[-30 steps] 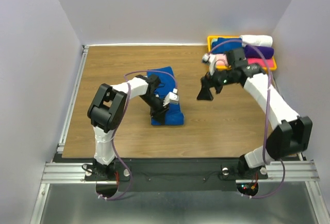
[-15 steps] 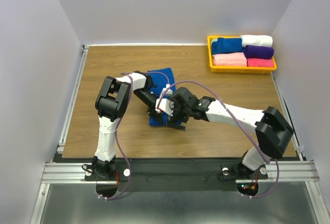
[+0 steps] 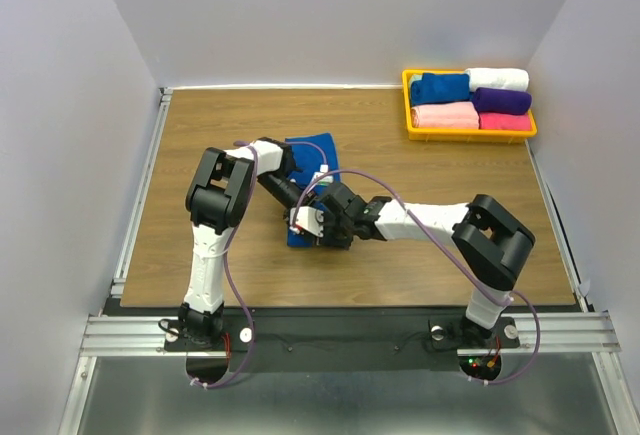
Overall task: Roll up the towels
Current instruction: Roll the towel
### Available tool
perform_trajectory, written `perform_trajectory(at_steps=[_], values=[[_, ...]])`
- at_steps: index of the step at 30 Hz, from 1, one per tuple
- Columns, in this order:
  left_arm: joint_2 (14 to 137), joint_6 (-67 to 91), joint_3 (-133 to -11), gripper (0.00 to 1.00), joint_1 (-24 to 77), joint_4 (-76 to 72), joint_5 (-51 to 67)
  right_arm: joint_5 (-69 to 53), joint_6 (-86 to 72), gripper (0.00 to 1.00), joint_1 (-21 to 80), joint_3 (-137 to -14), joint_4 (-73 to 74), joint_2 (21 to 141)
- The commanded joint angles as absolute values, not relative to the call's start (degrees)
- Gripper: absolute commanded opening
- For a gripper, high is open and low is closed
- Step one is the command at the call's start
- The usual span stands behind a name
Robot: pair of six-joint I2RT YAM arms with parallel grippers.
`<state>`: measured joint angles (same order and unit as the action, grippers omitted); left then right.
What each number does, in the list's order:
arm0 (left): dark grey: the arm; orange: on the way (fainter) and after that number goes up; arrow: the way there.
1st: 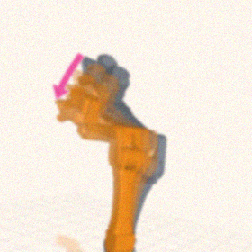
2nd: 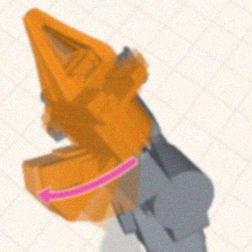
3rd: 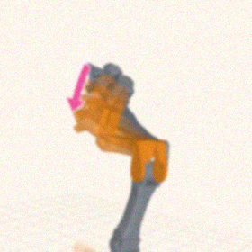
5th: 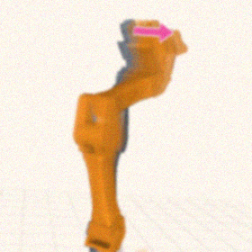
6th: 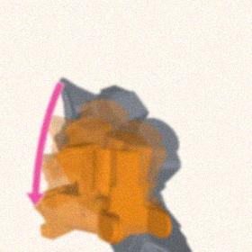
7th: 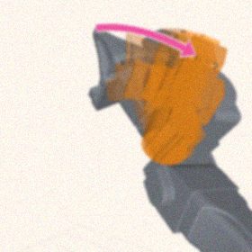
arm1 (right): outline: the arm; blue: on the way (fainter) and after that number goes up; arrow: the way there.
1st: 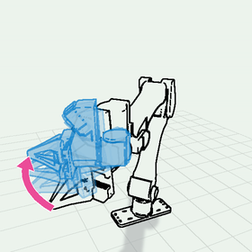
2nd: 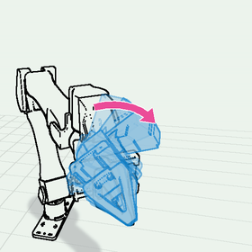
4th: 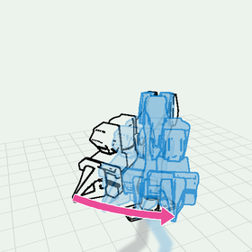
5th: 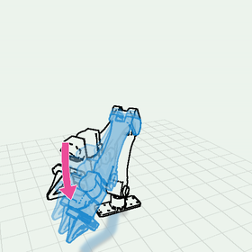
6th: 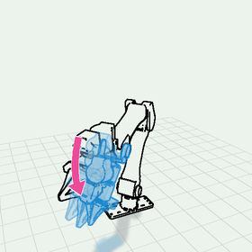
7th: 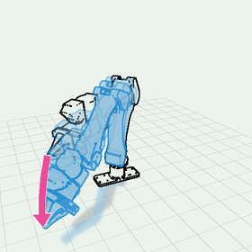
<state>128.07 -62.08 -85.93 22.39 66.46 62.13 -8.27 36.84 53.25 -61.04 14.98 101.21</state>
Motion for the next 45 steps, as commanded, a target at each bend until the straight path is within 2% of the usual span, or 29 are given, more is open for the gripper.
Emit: perform_trajectory(at_steps=[1, 4, 6, 7, 8, 10, 13, 14, 18, 19, 20, 24, 28, 33, 37, 40, 44, 45], values=[[128.1, -64.9, -86.7, 0.53, 21.4, 63.9, 53.3, -13.3, 36.7, 0.37, 53.3, -64.1, 14.8, 102.4], [125.4, -64.8, -87.2, 0.59, 20.2, 63.8, 52.9, -17.9, 35.9, 0.28, 52.6, -65.7, 21.3, 103.2], [123.9, -64.9, -88.0, 0.64, 19.5, 63.8, 52.4, -19.4, 35.2, 0.18, 51.8, -65.9, 24.2, 102.9], [122.4, -64.8, -88.5, 0.71, 18.4, 63.5, 51.6, -20.8, 34.5, 0.15, 50.9, -66.0, 25.1, 102.7], [121.6, -64.6, -88.9, 0.72, 17.8, 63.3, 51.2, -21.6, 34.3, 0.1, 50.4, -66.3, 27.5, 102.7], [120.2, -64.7, -90.2, 0.74, 15.1, 63.3, 50.2, -23.9, 33.4, 0.06, 49.1, -67.1, 30.8, 102.7], [119.0, -64.9, -91.4, 0.76, 11.9, 63.4, 49.7, -26.0, 32.9, 0.04, 48.3, -68.4, 33.8, 102.7], [118.6, -64.9, -91.8, 0.8, 9.4, 63.0, 49.7, -27.2, 32.3, 0.04, 48.2, -68.9, 35.6, 102.8], [115.5, -62.3, -90.5, 0.84, 4.1, 57.8, 49.4, -32.2, 29.8, 0.04, 47.6, -73.5, 40.8, 106.1], [113.1, -61.5, -88.7, 0.93, 2.9, 55.8, 49.4, -35.3, 28.8, 0.04, 46.8, -75.8, 42.1, 107.0], [111.5, -60.6, -87.6, 0.98, 0.6, 54.0, 49.4, -37.0, 28.5, 0.04, 46.2, -77.1, 44.2, 109.4], [99.0, -55.9, -78.1, 0.99, -2.5, 40.8, 47.4, -44.0, 27.9, 0.04, 43.2, -82.2, 49.2, 114.0], [79.9, -49.3, -66.1, 0.99, -2.5, 24.6, 42.1, -51.0, 30.0, 0.04, 39.6, -86.3, 54.0, 120.7], [68.0, -41.5, -60.9, 0.99, -2.4, 17.9, 45.5, -53.9, 31.5, 0.05, 38.5, -89.4, 58.5, 126.2], [65.4, -49.9, -60.0, 0.99, -0.2, 27.7, 45.8, -56.8, 33.7, 0.06, 37.7, -93.0, 63.6, 131.1], [64.4, -52.8, -56.8, 0.99, 8.6, 29.8, 38.1, -58.3, 36.7, 0.07, 37.0, -96.6, 68.8, 134.8], [53.2, -59.5, -41.7, 0.99, 20.3, 21.6, 29.8, -58.8, 38.0, 0.09, 36.5, -101.6, 73.1, 138.5], [51.5, -61.1, -39.5, 0.99, 25.8, 20.3, 25.9, -58.7, 37.6, 0.09, 36.5, -102.0, 73.2, 139.1]])
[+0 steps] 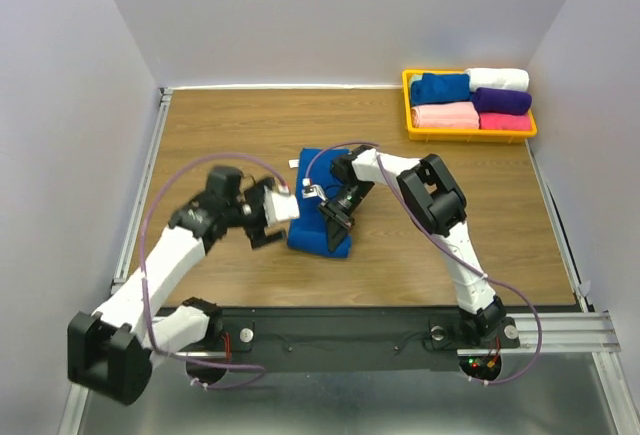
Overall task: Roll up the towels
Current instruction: Roll the towel
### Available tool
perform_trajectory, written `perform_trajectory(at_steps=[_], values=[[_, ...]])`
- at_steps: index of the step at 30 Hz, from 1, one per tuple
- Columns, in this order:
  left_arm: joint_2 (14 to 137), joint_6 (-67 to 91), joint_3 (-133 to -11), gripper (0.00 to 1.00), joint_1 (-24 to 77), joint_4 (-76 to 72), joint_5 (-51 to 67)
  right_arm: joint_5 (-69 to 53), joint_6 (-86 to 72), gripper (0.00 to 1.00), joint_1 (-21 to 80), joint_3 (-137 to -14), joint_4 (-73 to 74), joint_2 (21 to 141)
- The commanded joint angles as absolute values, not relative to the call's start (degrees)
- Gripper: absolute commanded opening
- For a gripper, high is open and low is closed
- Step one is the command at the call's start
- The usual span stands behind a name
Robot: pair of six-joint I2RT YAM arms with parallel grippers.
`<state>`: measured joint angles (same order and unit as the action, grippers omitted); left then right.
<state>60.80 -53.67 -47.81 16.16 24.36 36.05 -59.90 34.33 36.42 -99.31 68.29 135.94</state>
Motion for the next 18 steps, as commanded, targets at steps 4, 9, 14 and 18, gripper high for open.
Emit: perform_trajectory(at_steps=[4, 9, 14, 18], values=[[48.9, -63.9, -31.5, 0.99, 39.1, 14.1, 16.9, -58.6, 36.2, 0.17, 36.2, -103.7, 74.0, 140.8], [55.0, -62.8, -31.5, 0.99, 47.5, 8.7, 13.1, -58.5, 35.4, 0.2, 36.1, -104.9, 74.4, 142.3], [64.3, -61.9, -32.6, 0.94, 51.6, 2.7, 11.1, -58.7, 35.7, 0.22, 35.8, -105.4, 75.2, 143.0], [71.9, -60.6, -33.3, 0.86, 51.9, 0.3, 8.0, -58.3, 35.9, 0.25, 35.6, -105.3, 75.3, 142.9]])
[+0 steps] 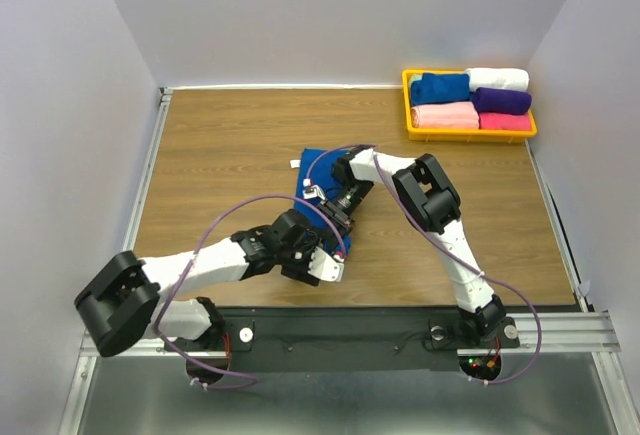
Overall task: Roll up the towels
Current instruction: Roll the towel
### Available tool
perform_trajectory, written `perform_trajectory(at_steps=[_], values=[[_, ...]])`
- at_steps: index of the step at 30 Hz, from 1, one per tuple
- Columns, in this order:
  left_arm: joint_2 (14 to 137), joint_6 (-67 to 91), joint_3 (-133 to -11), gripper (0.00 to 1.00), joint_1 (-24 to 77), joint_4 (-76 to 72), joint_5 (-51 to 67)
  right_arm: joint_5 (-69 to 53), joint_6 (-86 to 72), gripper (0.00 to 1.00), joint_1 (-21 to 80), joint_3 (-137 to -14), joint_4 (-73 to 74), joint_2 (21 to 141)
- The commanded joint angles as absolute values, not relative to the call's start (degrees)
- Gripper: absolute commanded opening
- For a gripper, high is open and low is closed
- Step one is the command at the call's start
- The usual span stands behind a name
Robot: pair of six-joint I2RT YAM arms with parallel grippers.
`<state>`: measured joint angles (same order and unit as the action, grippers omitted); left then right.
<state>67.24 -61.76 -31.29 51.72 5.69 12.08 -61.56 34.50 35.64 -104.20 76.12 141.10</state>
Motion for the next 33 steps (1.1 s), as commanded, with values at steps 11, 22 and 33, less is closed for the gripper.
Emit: perform_trajectory(at_steps=[11, 22, 33], values=[[74.3, -56.6, -35.8, 0.29, 52.0, 10.6, 11.1, -56.8, 33.8, 0.43, 32.4, -107.3, 75.0, 143.0], [81.6, -49.1, -42.1, 0.2, 50.2, 19.7, 21.6, -53.6, 30.0, 0.81, 26.8, -114.8, 74.7, 139.2], [92.9, -51.0, -55.5, 0.19, 37.0, 31.9, 37.3, -51.3, 22.8, 0.96, 17.7, -112.2, 65.6, 124.3]])
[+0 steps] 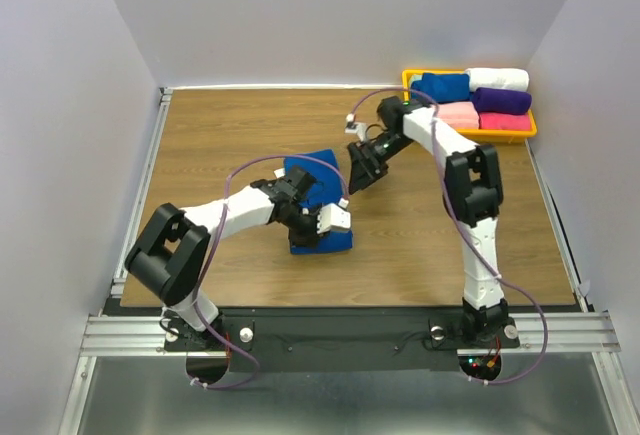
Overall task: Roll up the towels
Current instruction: Roll the towel
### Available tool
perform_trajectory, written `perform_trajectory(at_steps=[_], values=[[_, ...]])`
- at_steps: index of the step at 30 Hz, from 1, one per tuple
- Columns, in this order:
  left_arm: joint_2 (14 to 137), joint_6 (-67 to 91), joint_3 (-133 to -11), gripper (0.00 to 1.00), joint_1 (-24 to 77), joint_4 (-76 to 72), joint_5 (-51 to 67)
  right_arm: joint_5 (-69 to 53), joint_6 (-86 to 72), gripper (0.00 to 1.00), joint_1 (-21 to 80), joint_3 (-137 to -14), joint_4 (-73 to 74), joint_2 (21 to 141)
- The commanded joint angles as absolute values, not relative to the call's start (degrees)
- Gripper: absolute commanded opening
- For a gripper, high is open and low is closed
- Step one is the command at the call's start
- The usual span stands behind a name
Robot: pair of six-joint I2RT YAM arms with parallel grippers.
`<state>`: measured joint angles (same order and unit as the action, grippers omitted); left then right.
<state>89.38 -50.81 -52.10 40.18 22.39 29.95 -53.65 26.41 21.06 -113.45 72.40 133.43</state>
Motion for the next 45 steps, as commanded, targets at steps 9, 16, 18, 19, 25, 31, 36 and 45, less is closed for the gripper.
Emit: perform_trajectory(at_steps=[9, 16, 18, 19, 25, 31, 36, 45], values=[[109.5, -58.8, -68.2, 0.19, 27.2, 47.6, 48.4, -41.7, 23.5, 0.96, 15.8, -93.0, 50.6, 100.9], [121.4, -62.8, -76.9, 0.21, 23.2, 57.0, 51.1, -26.6, 27.9, 0.94, 28.3, -76.6, 41.4, 89.5], [123.2, -63.2, -79.3, 0.22, 22.9, 58.7, 51.3, -20.9, 29.4, 0.95, 36.1, -73.3, 36.3, 87.8], [124.0, -63.5, -80.1, 0.22, 22.8, 59.4, 51.5, -15.9, 29.8, 0.95, 38.6, -71.9, 34.4, 87.5], [128.1, -63.5, -84.8, 0.22, 21.8, 62.3, 51.2, -3.3, 34.8, 0.98, 51.7, -64.8, 20.5, 89.8], [130.1, -64.1, -87.1, 0.24, 21.3, 63.9, 50.6, 0.8, 40.6, 0.97, 55.9, -61.7, 12.0, 95.3], [130.0, -63.8, -88.9, 0.26, 20.7, 63.9, 50.8, -0.8, 42.0, 0.77, 56.0, -60.5, 11.3, 99.7], [123.6, -63.8, -90.7, 0.57, 19.3, 62.7, 49.5, -13.9, 38.0, 0.02, 54.2, -61.6, 20.6, 99.5]])
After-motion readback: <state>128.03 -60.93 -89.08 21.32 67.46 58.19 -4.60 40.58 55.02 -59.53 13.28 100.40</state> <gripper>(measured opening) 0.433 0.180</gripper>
